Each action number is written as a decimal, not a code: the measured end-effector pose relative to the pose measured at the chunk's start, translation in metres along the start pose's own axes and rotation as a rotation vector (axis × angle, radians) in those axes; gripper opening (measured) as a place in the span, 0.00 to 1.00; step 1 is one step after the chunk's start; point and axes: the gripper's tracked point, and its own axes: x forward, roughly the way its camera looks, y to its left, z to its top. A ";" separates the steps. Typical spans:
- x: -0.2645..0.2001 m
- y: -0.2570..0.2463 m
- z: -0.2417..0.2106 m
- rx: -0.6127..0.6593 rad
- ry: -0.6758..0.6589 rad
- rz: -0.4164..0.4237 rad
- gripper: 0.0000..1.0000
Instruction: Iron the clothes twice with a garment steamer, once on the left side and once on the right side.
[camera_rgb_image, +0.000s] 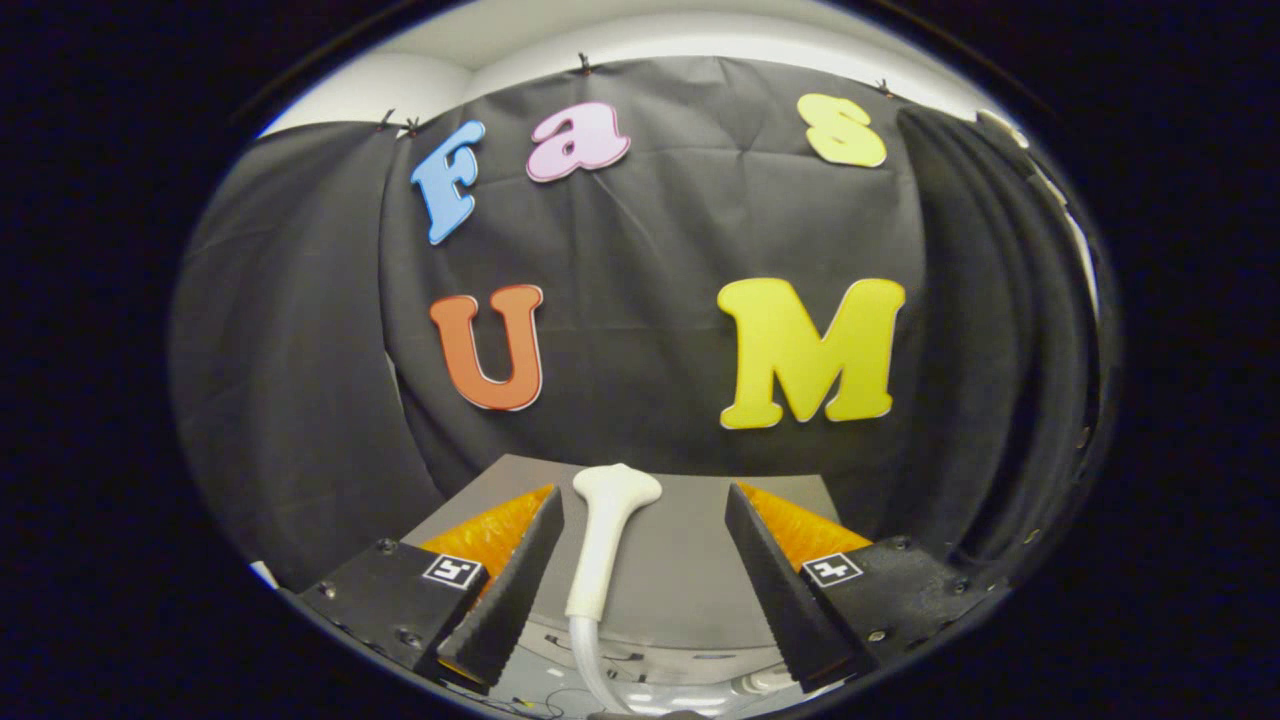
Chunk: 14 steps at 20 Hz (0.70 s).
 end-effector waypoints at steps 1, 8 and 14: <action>0.019 0.003 -0.005 -0.007 0.031 -0.004 1.00; 0.128 0.014 -0.061 -0.018 0.275 -0.047 1.00; 0.170 0.013 -0.087 0.021 0.423 -0.058 1.00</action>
